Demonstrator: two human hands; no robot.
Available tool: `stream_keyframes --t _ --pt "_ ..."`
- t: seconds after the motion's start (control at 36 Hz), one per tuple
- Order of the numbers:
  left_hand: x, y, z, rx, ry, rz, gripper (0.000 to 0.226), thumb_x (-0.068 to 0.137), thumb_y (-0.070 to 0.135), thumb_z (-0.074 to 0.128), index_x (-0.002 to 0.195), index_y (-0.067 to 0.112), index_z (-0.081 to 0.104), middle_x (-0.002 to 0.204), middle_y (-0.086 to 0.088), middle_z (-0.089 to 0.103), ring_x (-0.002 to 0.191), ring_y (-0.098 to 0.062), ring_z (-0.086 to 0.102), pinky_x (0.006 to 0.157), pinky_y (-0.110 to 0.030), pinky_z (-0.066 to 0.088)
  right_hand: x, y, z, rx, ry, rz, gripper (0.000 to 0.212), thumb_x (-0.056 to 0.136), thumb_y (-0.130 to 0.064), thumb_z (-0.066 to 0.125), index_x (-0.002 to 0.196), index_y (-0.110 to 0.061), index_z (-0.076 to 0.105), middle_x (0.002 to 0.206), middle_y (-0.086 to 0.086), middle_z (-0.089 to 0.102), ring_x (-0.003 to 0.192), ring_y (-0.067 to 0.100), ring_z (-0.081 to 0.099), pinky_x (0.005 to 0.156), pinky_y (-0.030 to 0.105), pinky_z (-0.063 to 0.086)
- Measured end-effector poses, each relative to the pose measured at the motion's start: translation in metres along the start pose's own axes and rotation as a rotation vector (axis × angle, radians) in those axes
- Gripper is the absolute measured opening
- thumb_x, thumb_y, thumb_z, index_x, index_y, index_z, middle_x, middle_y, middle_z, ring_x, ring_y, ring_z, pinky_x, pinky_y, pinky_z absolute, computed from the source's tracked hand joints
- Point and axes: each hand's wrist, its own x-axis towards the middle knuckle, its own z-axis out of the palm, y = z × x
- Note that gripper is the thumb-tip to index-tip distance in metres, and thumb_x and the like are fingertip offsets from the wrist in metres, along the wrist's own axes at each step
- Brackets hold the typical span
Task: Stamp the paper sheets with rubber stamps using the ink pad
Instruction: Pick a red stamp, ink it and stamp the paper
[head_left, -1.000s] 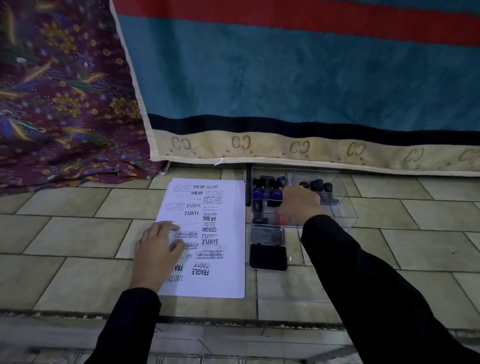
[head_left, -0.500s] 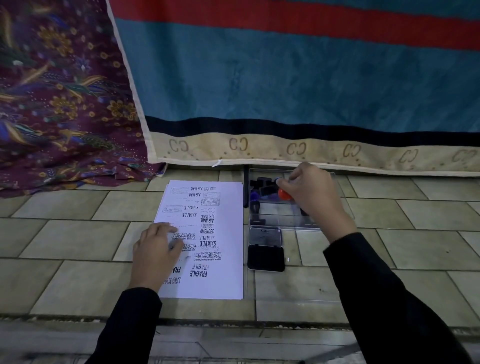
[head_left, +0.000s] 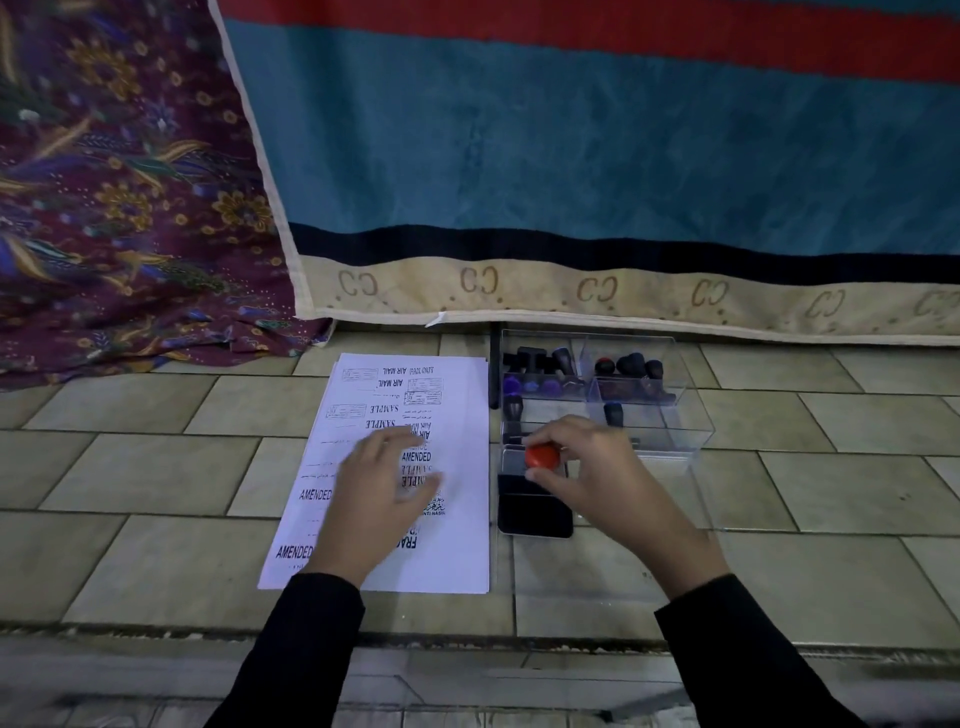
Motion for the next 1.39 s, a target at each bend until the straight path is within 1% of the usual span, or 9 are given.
stream_keyframes --t 0.14,0.44,0.58,0.72,0.83,1.0,1.08,1.22,1.39 --pt "-0.003 0.032 0.025 0.014 -0.141 0.225 0.070 0.069 0.074 0.057 0.126 0.034 0.049 0.133 0.018 0.043 0.125 -0.003 0.038 0.105 -0.029 0.032 -0.005 0.000 0.009 0.008 0.003 -0.048 0.026 0.073 -0.016 0.078 0.096 -0.014 0.069 0.094 0.000 0.066 0.082 0.009 0.058 0.080 0.026 0.052" --pt "-0.006 0.038 0.048 0.122 -0.170 0.251 0.078 0.060 0.077 0.059 0.123 0.031 0.053 0.127 0.016 0.046 0.120 -0.006 0.037 0.102 -0.021 0.020 -0.012 0.001 0.019 0.018 0.027 -0.020 0.027 0.070 -0.015 0.079 0.095 -0.015 0.068 0.092 -0.001 0.064 0.080 0.010 0.058 0.074 0.020 0.049" --pt "-0.007 0.037 0.048 0.144 -0.169 0.257 0.078 0.064 0.077 0.054 0.124 0.028 0.054 0.131 0.013 0.046 0.123 -0.008 0.037 0.104 -0.022 0.020 -0.013 0.002 0.017 0.008 0.026 -0.021 0.025 0.071 -0.015 0.078 0.095 -0.015 0.069 0.092 -0.003 0.064 0.080 0.004 0.055 0.073 0.006 0.042" --pt "-0.007 0.038 0.048 0.132 -0.172 0.251 0.075 0.064 0.076 0.055 0.123 0.030 0.053 0.131 0.014 0.045 0.123 -0.007 0.037 0.105 -0.024 0.022 -0.014 0.005 0.017 0.031 0.027 -0.011 0.024 0.068 -0.013 0.080 0.089 -0.012 0.068 0.090 -0.001 0.064 0.081 0.010 0.059 0.074 0.020 0.050" --pt "-0.007 0.039 0.049 0.121 -0.168 0.251 0.074 0.064 0.074 0.056 0.123 0.030 0.054 0.130 0.014 0.046 0.121 -0.007 0.038 0.105 -0.024 0.022 -0.012 0.006 0.020 0.028 0.052 0.001 0.023 0.069 -0.012 0.080 0.088 -0.012 0.068 0.090 -0.002 0.064 0.078 0.007 0.057 0.072 0.012 0.046" --pt "-0.007 0.039 0.047 0.129 -0.178 0.253 0.075 0.063 0.076 0.057 0.124 0.032 0.053 0.131 0.016 0.044 0.122 -0.006 0.037 0.104 -0.020 0.018 -0.015 0.007 0.022 0.034 0.074 0.008 0.025 0.068 -0.014 0.080 0.090 -0.014 0.068 0.089 -0.005 0.063 0.079 0.007 0.058 0.075 0.023 0.051" --pt "-0.007 0.040 0.040 -0.024 -0.180 0.228 0.075 0.063 0.079 0.059 0.123 0.033 0.054 0.129 0.021 0.047 0.121 -0.001 0.041 0.106 -0.028 0.029 -0.017 0.005 0.021 0.046 0.071 0.023 0.027 0.070 -0.016 0.080 0.094 -0.016 0.068 0.090 -0.004 0.062 0.079 0.008 0.059 0.076 0.022 0.052" --pt "-0.011 0.024 0.004 -0.340 0.046 0.067 0.039 0.084 0.054 0.059 0.117 0.034 0.058 0.129 0.023 0.052 0.125 -0.001 0.045 0.102 -0.030 0.037 -0.015 -0.011 0.020 0.119 0.068 -0.021 0.028 0.074 -0.015 0.077 0.099 -0.019 0.067 0.096 -0.006 0.062 0.082 0.003 0.059 0.080 0.014 0.050" --pt "-0.004 -0.031 -0.022 -0.029 0.198 -0.057 0.023 0.094 0.021 0.054 0.116 0.018 0.060 0.126 0.007 0.057 0.118 -0.014 0.052 0.096 -0.034 0.045 -0.009 -0.046 0.049 0.162 -0.032 -0.108 0.032 0.077 -0.026 0.075 0.106 -0.019 0.065 0.101 -0.003 0.062 0.081 0.006 0.059 0.080 0.019 0.051"
